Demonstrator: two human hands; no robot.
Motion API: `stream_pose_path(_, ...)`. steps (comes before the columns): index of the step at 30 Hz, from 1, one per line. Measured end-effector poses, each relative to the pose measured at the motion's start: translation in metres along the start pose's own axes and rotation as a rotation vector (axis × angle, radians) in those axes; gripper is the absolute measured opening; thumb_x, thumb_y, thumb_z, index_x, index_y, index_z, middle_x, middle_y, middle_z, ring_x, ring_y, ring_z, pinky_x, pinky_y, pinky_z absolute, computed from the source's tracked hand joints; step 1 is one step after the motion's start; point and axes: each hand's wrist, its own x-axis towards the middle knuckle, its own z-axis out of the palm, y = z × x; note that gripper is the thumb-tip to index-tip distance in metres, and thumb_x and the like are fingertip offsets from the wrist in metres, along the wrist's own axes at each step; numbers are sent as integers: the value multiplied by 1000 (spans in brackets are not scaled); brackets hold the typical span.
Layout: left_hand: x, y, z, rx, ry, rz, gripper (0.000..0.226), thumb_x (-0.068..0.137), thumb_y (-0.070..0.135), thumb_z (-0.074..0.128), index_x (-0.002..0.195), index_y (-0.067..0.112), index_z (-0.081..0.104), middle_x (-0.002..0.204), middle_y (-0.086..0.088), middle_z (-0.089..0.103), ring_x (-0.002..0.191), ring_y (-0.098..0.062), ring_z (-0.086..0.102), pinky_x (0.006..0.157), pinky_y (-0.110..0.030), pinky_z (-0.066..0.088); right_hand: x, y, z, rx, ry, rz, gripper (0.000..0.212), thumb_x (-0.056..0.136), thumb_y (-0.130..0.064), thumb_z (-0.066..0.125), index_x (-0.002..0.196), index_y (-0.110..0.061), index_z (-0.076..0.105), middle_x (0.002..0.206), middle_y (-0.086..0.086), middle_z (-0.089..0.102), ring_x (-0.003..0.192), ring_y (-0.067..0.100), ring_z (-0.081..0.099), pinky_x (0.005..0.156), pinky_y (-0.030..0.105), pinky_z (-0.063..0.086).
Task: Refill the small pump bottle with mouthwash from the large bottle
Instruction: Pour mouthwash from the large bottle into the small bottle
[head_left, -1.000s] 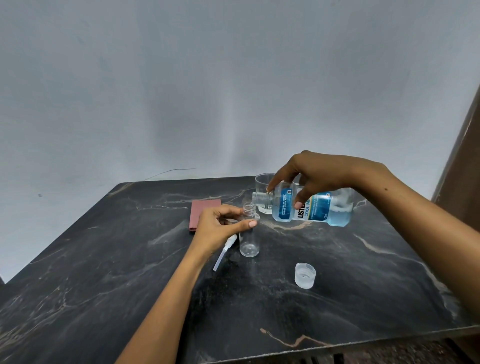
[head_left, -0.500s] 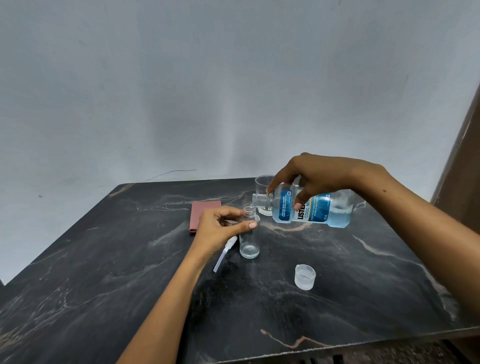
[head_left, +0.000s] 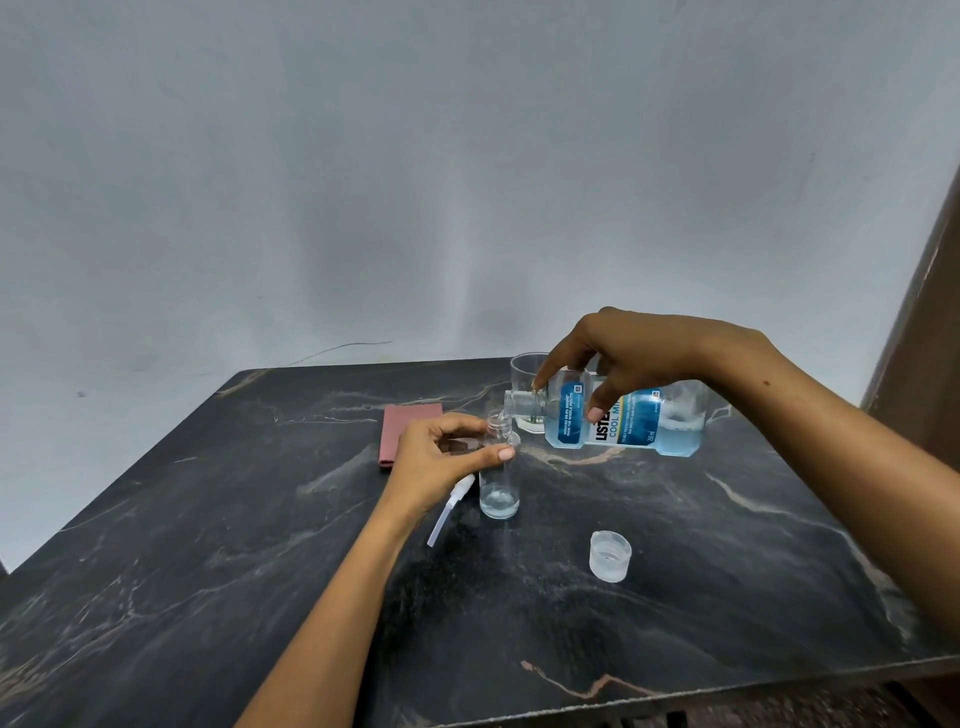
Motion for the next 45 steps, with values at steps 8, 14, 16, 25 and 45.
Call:
stream_pose_path(8, 1, -2, 0, -66, -43, 2, 69, 55, 26, 86, 119, 11, 66, 113, -4, 72, 107, -15, 67, 95, -29, 52, -3, -5, -3, 3, -5, 4, 55, 73, -12, 79, 123, -29, 63, 112, -13, 67, 94, 3, 59, 89, 25, 51)
stream_pose_path(14, 1, 0, 0, -93, -64, -11, 64, 57, 22, 85, 116, 9, 67, 109, -7, 73, 102, -15, 70, 87, -29, 56, -4, -6, -3, 3, -9, 12, 55, 73, -12, 79, 123, -29, 63, 105, -18, 64, 94, 4, 58, 91, 30, 52)
stream_pose_path(16, 0, 0, 0, -80, -53, -9, 58, 57, 23, 85, 111, 9, 69, 104, -5, 75, 99, -15, 70, 85, -27, 57, -4, -6, -3, 1, -6, 10, 55, 73, -12, 79, 122, -30, 63, 108, -16, 65, 95, 4, 59, 92, 31, 53)
stream_pose_path(25, 0, 0, 1, -39, -32, -17, 31, 62, 13, 86, 88, 20, 71, 79, 17, 75, 79, 2, 70, 67, -10, 52, -2, -4, -2, -4, -4, 10, 55, 73, -12, 79, 122, -31, 63, 118, -9, 67, 96, 3, 59, 91, 33, 54)
stream_pose_path(45, 2, -1, 1, 0, 13, 12, 48, 47, 41, 86, 89, 21, 74, 84, 6, 75, 79, -2, 70, 68, -11, 51, -1, -2, -1, -7, -1, 22, 57, 72, -14, 81, 121, -34, 63, 116, -8, 69, 94, 4, 59, 88, 33, 55)
